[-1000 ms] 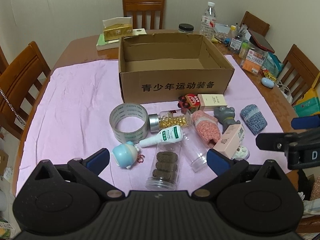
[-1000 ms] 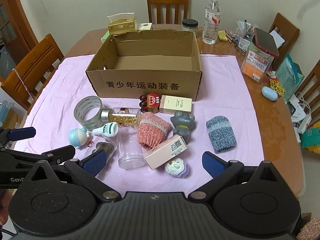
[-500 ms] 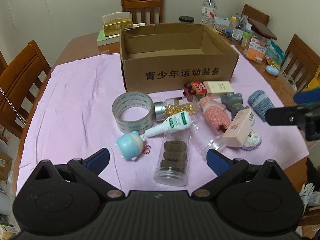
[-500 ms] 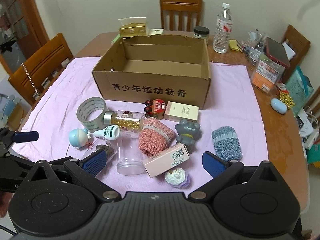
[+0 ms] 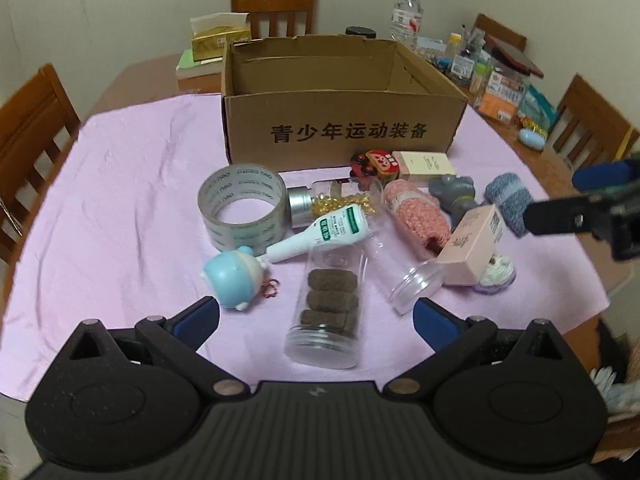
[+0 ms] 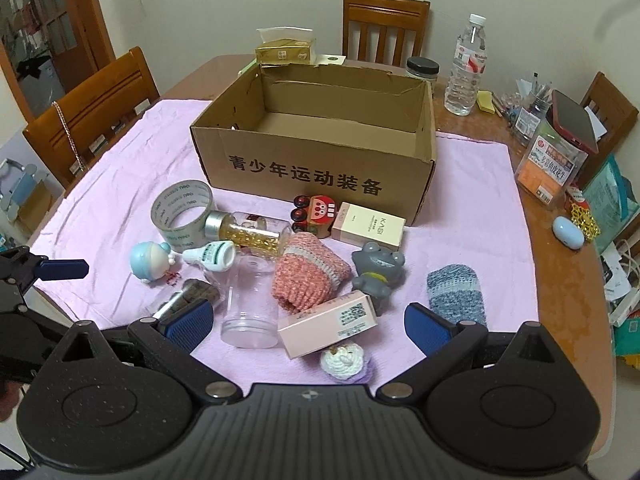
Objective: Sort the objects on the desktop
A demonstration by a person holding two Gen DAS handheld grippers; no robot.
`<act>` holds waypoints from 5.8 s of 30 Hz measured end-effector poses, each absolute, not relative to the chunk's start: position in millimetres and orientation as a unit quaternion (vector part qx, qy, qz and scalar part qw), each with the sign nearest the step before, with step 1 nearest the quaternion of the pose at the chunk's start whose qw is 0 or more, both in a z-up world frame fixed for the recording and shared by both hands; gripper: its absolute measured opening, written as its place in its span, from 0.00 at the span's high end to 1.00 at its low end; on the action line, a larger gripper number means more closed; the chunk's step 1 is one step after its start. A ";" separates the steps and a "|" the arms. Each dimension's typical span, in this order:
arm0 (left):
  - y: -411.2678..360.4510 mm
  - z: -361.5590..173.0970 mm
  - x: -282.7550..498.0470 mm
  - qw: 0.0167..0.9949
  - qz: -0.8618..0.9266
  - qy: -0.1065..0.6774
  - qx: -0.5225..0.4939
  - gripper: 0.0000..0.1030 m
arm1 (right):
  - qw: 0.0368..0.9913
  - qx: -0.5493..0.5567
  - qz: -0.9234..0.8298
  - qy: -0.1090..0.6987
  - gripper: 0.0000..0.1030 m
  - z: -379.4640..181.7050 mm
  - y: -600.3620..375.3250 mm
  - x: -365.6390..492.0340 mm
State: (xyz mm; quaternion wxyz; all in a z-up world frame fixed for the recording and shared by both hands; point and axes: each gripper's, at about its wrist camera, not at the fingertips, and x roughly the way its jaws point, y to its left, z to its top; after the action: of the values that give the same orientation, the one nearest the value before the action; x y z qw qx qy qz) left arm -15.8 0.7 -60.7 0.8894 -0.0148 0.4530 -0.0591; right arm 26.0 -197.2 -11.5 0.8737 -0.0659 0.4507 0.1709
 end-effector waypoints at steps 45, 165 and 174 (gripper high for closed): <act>-2.6 -113.2 31.3 0.848 -0.145 0.508 0.027 0.44 | 0.849 -0.150 0.200 0.466 0.00 -63.0 -187.9 40.2; -3.5 -16.4 227.2 0.879 -0.127 0.450 0.095 0.20 | 0.881 -0.155 0.239 0.377 0.13 -13.6 -166.5 222.0; 0.4 -1.5 204.2 0.884 -0.126 0.438 0.105 0.14 | 0.883 -0.156 0.239 0.372 0.02 -9.6 -166.7 205.8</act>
State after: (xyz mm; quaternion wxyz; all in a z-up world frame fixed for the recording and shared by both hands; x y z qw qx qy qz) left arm 204.2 0.3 -1.5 0.8838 0.1047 0.4381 -0.1265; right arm 205.8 -166.7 -9.6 0.8832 -0.1559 0.3722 0.2388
